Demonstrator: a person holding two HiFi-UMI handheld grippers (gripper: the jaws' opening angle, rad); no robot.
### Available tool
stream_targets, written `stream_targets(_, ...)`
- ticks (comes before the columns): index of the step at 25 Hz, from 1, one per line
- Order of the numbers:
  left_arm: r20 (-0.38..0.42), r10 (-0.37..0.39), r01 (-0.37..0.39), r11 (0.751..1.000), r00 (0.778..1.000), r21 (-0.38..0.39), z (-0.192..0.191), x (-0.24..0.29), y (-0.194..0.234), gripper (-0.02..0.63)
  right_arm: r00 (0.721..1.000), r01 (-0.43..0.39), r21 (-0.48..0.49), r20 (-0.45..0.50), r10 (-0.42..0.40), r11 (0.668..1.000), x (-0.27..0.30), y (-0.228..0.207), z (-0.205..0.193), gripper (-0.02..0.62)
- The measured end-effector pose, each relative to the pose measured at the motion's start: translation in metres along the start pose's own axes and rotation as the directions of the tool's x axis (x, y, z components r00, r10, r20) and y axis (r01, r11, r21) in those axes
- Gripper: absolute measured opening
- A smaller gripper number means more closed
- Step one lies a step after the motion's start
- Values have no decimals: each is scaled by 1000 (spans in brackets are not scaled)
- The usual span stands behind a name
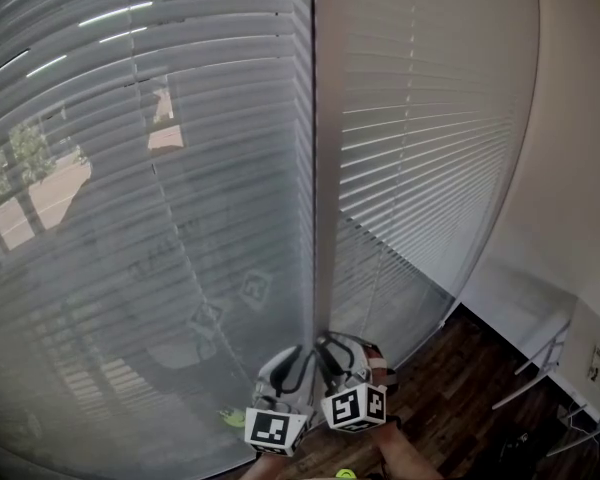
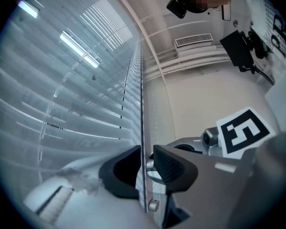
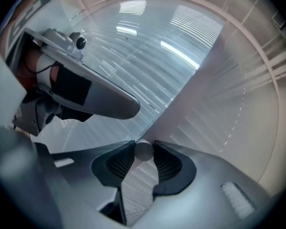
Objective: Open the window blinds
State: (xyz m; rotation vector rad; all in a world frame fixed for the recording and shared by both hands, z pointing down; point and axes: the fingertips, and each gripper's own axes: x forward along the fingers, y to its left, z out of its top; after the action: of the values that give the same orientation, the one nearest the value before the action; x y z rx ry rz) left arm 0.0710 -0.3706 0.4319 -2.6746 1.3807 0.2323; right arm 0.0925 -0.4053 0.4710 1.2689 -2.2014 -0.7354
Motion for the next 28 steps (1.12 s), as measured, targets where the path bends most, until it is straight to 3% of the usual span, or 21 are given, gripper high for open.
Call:
stream_targets(7, 0, -7, 7, 1000, 1000, 5, 2, -1, 0, 87, 1000, -12, 153, 20, 9, 988, -1, -2, 0, 123)
stream_targets(13, -20, -2, 2, 1000, 1000, 15, -3, -3, 3, 87, 1000, -10, 230, 17, 6, 973, 0, -3, -2, 123)
stream_targets(17, 25, 5, -5, 1000, 1000, -29, 8, -2, 1, 87, 1000, -11, 268, 16, 7, 963, 0, -4, -2, 123)
stream_targets(23, -36, 4, -4, 1000, 999, 8, 2, -4, 4, 87, 999, -23, 332, 29, 14, 943, 0, -5, 0, 124)
stream_targets(28, -15, -11, 11, 1000, 1000, 5, 8, -1, 2, 87, 999, -27, 366, 28, 18, 930, 0, -5, -2, 124)
